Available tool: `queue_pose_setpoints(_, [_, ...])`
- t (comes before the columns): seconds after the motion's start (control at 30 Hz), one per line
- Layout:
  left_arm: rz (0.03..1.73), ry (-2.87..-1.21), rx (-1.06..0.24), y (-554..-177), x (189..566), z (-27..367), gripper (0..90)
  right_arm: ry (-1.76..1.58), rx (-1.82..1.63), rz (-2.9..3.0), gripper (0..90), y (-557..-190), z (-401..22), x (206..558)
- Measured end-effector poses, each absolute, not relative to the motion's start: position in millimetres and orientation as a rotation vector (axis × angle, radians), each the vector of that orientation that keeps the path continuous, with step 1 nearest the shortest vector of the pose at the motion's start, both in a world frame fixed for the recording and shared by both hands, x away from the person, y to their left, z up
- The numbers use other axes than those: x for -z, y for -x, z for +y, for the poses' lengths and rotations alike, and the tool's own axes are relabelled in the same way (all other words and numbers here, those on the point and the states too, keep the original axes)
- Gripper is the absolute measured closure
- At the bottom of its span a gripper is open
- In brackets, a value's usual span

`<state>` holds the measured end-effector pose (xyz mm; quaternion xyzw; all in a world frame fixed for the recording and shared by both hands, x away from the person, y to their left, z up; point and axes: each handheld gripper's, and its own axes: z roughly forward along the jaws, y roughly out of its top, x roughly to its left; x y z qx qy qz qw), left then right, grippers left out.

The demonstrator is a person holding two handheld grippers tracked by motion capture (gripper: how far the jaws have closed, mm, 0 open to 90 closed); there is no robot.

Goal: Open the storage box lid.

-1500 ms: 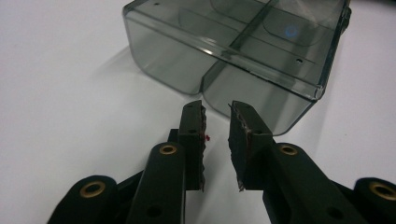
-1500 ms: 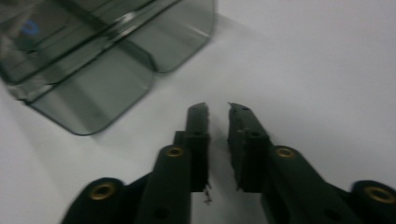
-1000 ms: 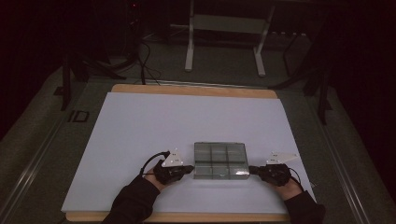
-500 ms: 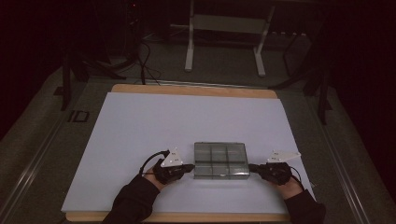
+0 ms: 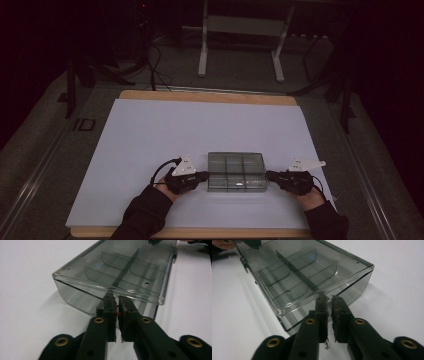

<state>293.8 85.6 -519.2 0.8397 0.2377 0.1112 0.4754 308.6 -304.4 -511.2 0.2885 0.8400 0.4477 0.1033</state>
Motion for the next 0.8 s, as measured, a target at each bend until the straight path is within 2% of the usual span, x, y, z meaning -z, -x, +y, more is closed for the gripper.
queue_pose_setpoints(0.03, [0.59, -2.048, -0.281, -294.7, 518.8, 85.4, 80.9, -0.851, -1.318, 2.475, 77.6, -309.3, -304.4, 510.8])
queue_pose_setpoints(0.2, [0.619, -2.038, -0.342, -298.1, 517.3, 85.1, 60.6, -0.855, -1.317, 2.455, 71.6, -314.8, -303.6, 508.7])
queue_pose_setpoints(0.27, [0.634, -2.016, -0.369, -301.4, 516.9, 84.9, 56.9, -0.861, -1.323, 2.447, 69.7, -317.4, -303.5, 507.8])
queue_pose_setpoints(0.8, [0.621, -1.955, -0.442, -322.0, 519.4, 80.6, 57.9, -0.875, -1.319, 2.389, 66.4, -335.9, -298.4, 503.5])
